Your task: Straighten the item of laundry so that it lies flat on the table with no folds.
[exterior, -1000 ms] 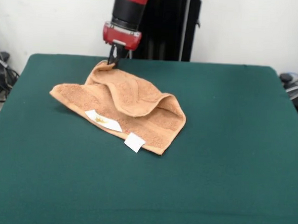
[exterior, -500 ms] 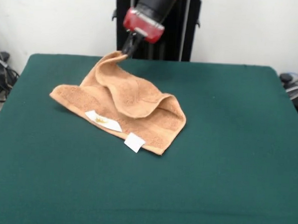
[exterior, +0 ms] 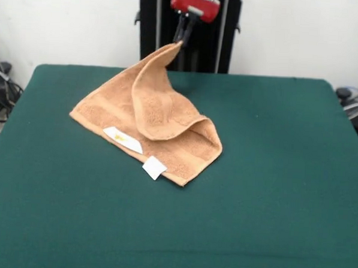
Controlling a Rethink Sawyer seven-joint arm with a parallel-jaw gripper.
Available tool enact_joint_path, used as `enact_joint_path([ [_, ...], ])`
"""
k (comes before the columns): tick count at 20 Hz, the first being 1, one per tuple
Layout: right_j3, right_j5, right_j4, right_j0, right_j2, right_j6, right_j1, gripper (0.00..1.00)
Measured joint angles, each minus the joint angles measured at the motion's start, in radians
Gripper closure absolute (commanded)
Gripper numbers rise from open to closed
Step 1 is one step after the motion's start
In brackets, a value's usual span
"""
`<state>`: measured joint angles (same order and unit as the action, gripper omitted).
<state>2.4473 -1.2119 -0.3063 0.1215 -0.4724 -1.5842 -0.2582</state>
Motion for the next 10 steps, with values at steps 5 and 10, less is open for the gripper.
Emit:
enact_joint_path([
  [5, -0.076, -0.039, -0.420, 0.335, 0.047, -0.022, 0.019, 1.00],
  [10, -0.156, 0.054, -0.536, 0.538, 0.107, -0.051, -0.015, 1.00],
])
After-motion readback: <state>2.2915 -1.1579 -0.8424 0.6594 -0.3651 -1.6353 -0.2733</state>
